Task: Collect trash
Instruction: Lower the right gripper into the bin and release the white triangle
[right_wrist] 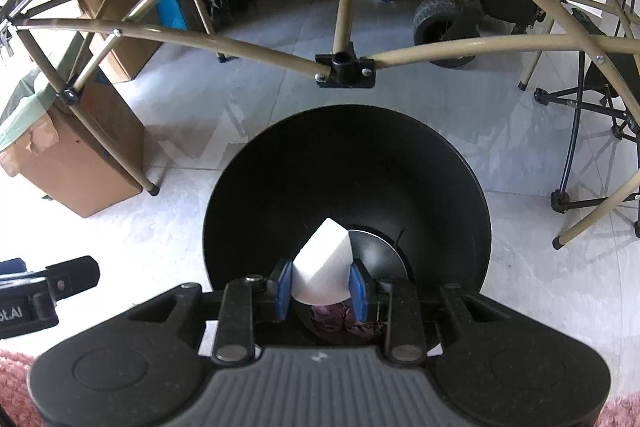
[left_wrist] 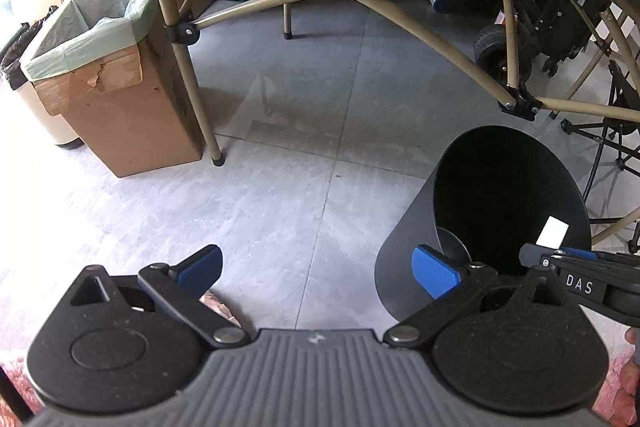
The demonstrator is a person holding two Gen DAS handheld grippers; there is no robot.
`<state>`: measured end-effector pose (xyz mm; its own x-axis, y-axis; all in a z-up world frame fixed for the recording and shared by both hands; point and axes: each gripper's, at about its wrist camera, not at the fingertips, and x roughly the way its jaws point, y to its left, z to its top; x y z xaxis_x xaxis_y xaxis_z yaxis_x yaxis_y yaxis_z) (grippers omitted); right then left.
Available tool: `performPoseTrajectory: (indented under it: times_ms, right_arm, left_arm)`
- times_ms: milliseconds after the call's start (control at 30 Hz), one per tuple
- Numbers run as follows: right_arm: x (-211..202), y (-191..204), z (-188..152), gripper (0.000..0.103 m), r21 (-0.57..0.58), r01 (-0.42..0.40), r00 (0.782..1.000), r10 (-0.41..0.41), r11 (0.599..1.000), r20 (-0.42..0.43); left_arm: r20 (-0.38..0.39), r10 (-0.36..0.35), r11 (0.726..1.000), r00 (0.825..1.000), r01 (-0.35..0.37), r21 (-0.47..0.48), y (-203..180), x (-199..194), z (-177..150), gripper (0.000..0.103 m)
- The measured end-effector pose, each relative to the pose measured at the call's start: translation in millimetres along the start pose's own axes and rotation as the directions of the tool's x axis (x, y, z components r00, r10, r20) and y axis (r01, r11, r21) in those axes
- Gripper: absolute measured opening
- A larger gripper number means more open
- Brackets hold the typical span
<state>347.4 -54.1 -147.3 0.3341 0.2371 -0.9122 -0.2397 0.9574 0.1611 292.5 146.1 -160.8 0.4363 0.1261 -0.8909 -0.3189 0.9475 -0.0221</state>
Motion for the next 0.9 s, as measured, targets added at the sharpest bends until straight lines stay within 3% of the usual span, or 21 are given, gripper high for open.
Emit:
performPoseTrajectory:
  times_ms: [167,267,367,400,433,567,900]
  right_arm:
    - [1.0,-1.8,0.2,0.031,0.005,-0.005,1.000,0.005,1.000,-0.006]
    - [0.6,-1.8,2.5,0.037,0.012,-0.011,1.000,0.011,1.000,-0.011]
    - [-1.8,-1.2,3.8,0.061,0.013,-0.009,1.000,0.009,1.000,-0.008]
    - [-2.5,-1.1,4.0,0.079,0.012,0.001,1.000,-0.001,1.000,-0.004]
    - [-3.1,-0.8,4.2,0.089,0.008,0.013,1.000,-0.013,1.000,0.002]
    - [-3.0,0.1,3.1,0.095,-0.008,0.067,0.998,-0.067,0.998,0.004]
    - [-6.2,-1.3,0.6,0.096,-0.016,0.051,0.999,-0.051,0.999,-0.001]
  left_arm:
    - [-0.010,-0.005,1.000,1.000,0.005,0.004,-1.6,2.6,-0.7,0.103]
    - [-0.013,-0.004,1.000,1.000,0.004,0.001,-0.8,3.2,0.1,0.103]
    - [-0.018,-0.004,1.000,1.000,0.004,0.001,-1.1,4.4,0.0,0.103]
    - [-0.019,-0.004,1.000,1.000,0.004,0.002,-1.7,4.0,-0.4,0.103]
    - [-0.019,-0.004,1.000,1.000,0.004,0.003,-2.0,4.1,-0.4,0.103]
    - [-0.019,-0.004,1.000,1.000,0.004,0.003,-2.2,4.3,-0.5,0.103]
    - [-0.020,-0.004,1.000,1.000,0.004,0.006,-3.2,4.6,-1.0,0.103]
